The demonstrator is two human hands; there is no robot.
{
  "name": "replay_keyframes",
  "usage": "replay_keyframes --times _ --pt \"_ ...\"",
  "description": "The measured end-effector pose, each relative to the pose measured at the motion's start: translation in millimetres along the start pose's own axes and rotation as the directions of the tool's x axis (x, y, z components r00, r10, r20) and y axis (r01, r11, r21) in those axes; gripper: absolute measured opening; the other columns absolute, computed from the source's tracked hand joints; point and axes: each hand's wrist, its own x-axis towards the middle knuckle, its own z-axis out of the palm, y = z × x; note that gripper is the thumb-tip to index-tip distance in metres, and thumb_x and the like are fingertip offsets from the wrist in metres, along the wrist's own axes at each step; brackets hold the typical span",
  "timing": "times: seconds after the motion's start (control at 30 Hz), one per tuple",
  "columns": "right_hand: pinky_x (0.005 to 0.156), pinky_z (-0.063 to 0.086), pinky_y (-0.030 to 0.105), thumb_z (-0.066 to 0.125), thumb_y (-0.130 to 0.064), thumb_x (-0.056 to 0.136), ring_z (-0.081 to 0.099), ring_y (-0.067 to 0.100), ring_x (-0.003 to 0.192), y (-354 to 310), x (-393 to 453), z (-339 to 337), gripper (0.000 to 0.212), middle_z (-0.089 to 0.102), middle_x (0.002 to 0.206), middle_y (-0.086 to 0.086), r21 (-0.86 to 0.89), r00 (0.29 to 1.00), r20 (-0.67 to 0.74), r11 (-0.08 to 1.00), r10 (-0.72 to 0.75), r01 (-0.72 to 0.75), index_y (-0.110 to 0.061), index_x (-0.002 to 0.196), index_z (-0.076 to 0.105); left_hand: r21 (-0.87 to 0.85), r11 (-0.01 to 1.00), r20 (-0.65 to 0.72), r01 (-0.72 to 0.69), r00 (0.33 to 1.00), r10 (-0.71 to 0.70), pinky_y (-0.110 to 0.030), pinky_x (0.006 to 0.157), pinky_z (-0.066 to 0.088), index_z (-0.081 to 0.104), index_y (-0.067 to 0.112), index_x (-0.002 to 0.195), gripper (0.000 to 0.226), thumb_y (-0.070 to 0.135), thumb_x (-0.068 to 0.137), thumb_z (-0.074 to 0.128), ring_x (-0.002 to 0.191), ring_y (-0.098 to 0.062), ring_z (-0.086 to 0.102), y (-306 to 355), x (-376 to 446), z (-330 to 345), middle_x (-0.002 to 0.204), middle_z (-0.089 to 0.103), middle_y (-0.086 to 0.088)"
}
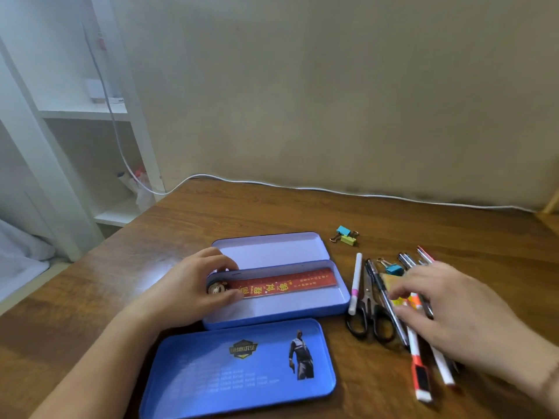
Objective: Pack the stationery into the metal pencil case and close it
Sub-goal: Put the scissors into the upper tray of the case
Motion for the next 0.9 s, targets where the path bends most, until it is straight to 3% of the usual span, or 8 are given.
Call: replay_keyframes --times 0.17,0.27,0.43,0.53,0.63,0.7,0.77,0.9 --pt "0.082 0.045 0.026 0.032 -0.082 0.070 0.050 0.005 0.104 -26.6 -7.8 18.4 0.060 0.056 0.104 -0.028 -0.111 0.998 0.022 0.992 -0.056 0.058 -0.043 0.103 0.063 -0.032 0.999 -0.054 0.017 0.998 -0.019 -0.021 0.072 0.046 0.069 0.035 0.097 0.039 0.064 0.073 0.061 0.083 -0.005 0.059 1.1 -1.7 5.6 0.094 0.060 0.018" --pt "0.063 0.052 0.032 0.053 -0.070 0.067 0.062 0.013 0.080 -31.6 -10.0 23.7 0.040 0.067 0.079 -0.019 -0.174 0.995 -0.084 0.984 -0.060 0.045 -0.039 0.081 0.073 -0.051 0.998 -0.160 0.047 0.986 -0.054 -0.017 0.061 0.043 0.068 0.036 0.094 0.035 0.063 0.073 0.060 0.065 -0.011 0.055 1.0 -0.6 7.1 0.094 0.058 0.016" --pt "0.066 0.053 0.040 0.079 -0.030 0.067 0.064 0.021 0.078 -29.9 -21.9 31.1 0.016 0.067 0.078 -0.006 -0.264 0.949 -0.026 0.918 -0.313 0.296 -0.032 0.081 0.072 -0.139 0.990 -0.302 0.013 0.952 -0.055 -0.017 0.058 0.041 0.070 0.031 0.087 0.008 0.035 0.081 0.074 0.057 -0.015 0.049 5.6 0.0 6.7 0.088 0.061 0.006" --pt "0.062 0.053 0.029 0.079 -0.035 0.067 0.062 0.013 0.080 -30.2 -27.9 29.8 0.019 0.064 0.085 -0.013 -0.152 0.935 -0.041 0.928 -0.351 0.342 -0.036 0.083 0.069 -0.125 0.992 -0.351 -0.011 0.936 -0.034 -0.012 0.057 0.038 0.070 0.031 0.084 0.018 0.014 0.084 0.075 0.058 -0.014 0.050 12.1 -0.5 5.2 0.087 0.061 0.006" --pt "0.063 0.054 0.023 0.068 -0.043 0.072 0.060 0.007 0.087 -29.3 -32.4 25.2 0.019 0.061 0.096 -0.018 -0.100 0.936 -0.022 0.933 -0.351 0.347 -0.040 0.090 0.061 -0.025 0.998 -0.347 -0.061 0.937 0.049 -0.020 0.057 0.043 0.068 0.035 0.090 0.007 0.037 0.084 0.067 0.061 -0.015 0.051 36.2 0.2 -7.6 0.085 0.061 0.010" --pt "0.064 0.055 0.023 0.054 -0.040 0.080 0.059 0.005 0.087 -30.6 -33.7 17.7 0.018 0.060 0.104 -0.015 -0.098 0.934 -0.118 0.940 -0.338 0.328 -0.038 0.097 0.057 0.100 0.989 -0.254 -0.110 0.958 0.132 -0.026 0.058 0.048 0.068 0.035 0.099 0.026 0.052 0.082 0.059 0.064 -0.012 0.053 62.4 -0.4 -12.3 0.092 0.061 0.018" --pt "0.063 0.053 0.027 0.044 -0.036 0.088 0.058 0.008 0.083 -32.7 -35.3 10.2 0.017 0.058 0.107 -0.009 -0.070 0.894 -0.337 0.954 -0.297 0.291 -0.030 0.101 0.053 0.092 0.973 -0.134 -0.214 0.965 0.225 -0.020 0.063 0.048 0.066 0.037 0.109 0.034 0.056 0.081 0.061 0.071 -0.006 0.056 98.4 -3.1 -10.4 0.105 0.059 0.024" --pt "0.069 0.044 0.033 0.031 -0.029 0.098 0.055 0.020 0.083 -36.1 -43.1 1.9 0.023 0.054 0.109 -0.001 -0.004 0.703 -0.695 0.978 -0.153 0.210 -0.018 0.101 0.051 -0.110 0.926 0.041 -0.362 0.929 0.368 -0.015 0.074 0.050 0.054 0.040 0.126 0.053 0.056 0.079 0.071 0.092 0.001 0.058 161.1 -2.2 14.1 0.122 0.055 0.026"
